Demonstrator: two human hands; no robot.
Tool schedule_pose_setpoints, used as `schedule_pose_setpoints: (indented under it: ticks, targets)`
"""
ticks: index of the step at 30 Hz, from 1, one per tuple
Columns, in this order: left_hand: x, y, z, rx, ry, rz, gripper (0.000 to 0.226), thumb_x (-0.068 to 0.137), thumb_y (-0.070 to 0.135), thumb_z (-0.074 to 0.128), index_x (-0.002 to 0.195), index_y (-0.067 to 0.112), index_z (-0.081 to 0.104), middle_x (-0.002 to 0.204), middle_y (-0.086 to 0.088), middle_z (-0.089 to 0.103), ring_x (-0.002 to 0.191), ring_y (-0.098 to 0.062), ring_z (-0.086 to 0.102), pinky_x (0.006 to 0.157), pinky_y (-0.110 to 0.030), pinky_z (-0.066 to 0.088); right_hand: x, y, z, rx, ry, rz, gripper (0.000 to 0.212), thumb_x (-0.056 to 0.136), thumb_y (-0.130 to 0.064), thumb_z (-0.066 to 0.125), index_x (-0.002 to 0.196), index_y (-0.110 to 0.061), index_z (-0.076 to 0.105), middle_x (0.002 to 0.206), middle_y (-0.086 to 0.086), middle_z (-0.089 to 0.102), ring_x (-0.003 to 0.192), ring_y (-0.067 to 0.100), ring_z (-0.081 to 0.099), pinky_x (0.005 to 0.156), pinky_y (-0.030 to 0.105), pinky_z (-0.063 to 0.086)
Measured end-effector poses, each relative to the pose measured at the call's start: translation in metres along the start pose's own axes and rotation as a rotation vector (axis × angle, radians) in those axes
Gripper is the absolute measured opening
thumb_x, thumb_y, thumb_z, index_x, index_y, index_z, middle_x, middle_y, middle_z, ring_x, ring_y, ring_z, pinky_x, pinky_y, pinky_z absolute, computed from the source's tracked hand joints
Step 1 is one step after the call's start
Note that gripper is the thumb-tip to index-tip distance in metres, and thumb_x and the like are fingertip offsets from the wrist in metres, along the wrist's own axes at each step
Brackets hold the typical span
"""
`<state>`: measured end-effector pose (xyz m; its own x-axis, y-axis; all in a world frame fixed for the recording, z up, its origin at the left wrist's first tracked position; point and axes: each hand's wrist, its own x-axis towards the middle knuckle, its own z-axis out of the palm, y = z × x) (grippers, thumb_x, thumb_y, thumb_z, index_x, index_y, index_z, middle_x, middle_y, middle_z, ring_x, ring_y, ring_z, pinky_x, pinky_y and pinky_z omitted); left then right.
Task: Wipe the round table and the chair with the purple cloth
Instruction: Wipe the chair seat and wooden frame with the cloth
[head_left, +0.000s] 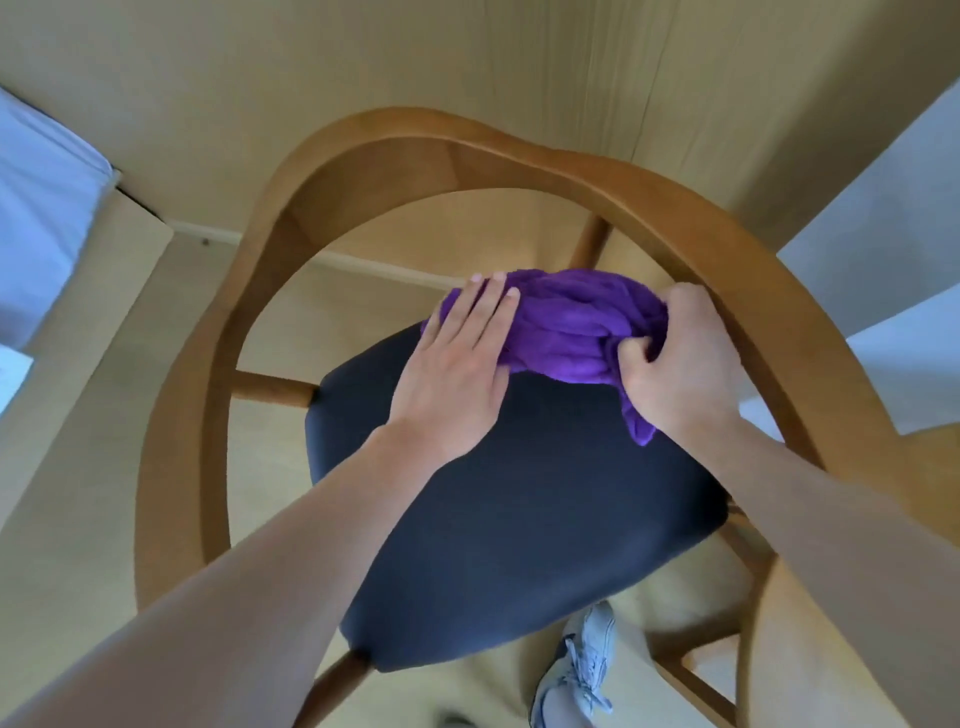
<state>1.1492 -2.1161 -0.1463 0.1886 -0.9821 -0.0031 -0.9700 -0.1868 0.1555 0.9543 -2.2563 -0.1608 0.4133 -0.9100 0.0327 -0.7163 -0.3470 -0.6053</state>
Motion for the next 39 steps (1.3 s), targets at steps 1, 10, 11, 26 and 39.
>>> schedule_pose_setpoints:
  ticks: [1, 10, 11, 26, 39]
  targets:
    - [-0.006, -0.003, 0.009, -0.006, -0.086, -0.018, 0.072, 0.103, 0.034, 0.040, 0.165, 0.014, 0.010, 0.174, -0.003, 0.003, 0.160, -0.021, -0.002, 0.130, -0.045, 0.007, -0.003, 0.006, 0.011, -0.031, -0.084, 0.046, 0.029, 0.088, -0.024, 0.059, 0.114, -0.015, 0.052, 0.109, 0.004, 0.057, 0.095, 0.027, 0.061, 0.085, 0.050, 0.056]
    - [-0.002, -0.055, 0.086, -0.006, -0.384, -0.001, 0.079, 0.102, 0.054, 0.037, 0.164, 0.024, -0.002, 0.173, -0.002, -0.009, 0.160, -0.022, -0.006, 0.130, -0.043, 0.003, -0.045, 0.032, 0.089, -0.357, -0.395, 0.129, 0.082, 0.092, -0.050, 0.052, 0.159, -0.035, 0.007, 0.162, 0.005, 0.019, 0.146, 0.033, 0.025, 0.120, 0.063, 0.018]
    - [0.007, -0.060, 0.090, -0.021, -0.386, 0.000, 0.079, 0.102, 0.055, 0.036, 0.164, 0.026, -0.004, 0.173, -0.002, -0.010, 0.160, -0.022, -0.007, 0.129, -0.043, 0.002, -0.043, 0.028, 0.095, -0.351, -0.405, 0.125, 0.085, 0.092, -0.054, 0.050, 0.159, -0.040, -0.001, 0.166, 0.003, 0.007, 0.151, 0.033, 0.013, 0.120, 0.066, 0.010]
    - [0.029, -0.080, 0.161, -0.097, -0.242, 0.062, 0.073, 0.102, 0.050, 0.018, 0.165, 0.013, 0.008, 0.172, -0.015, -0.004, 0.158, -0.043, -0.003, 0.126, -0.059, 0.003, 0.006, -0.013, 0.192, -0.546, -0.181, 0.461, 0.077, 0.096, -0.055, 0.021, 0.163, -0.026, -0.002, 0.172, 0.005, -0.005, 0.157, 0.035, -0.006, 0.123, 0.063, 0.004]
    - [0.054, -0.120, 0.149, 0.035, -0.337, 0.457, 0.074, 0.103, 0.042, 0.018, 0.162, -0.001, 0.001, 0.170, -0.021, -0.011, 0.159, -0.034, -0.007, 0.130, -0.048, 0.009, -0.036, -0.055, 0.203, -0.443, -0.232, 0.555, 0.081, 0.090, -0.049, 0.021, 0.163, -0.016, 0.007, 0.171, 0.006, 0.005, 0.156, 0.027, 0.002, 0.123, 0.056, 0.009]
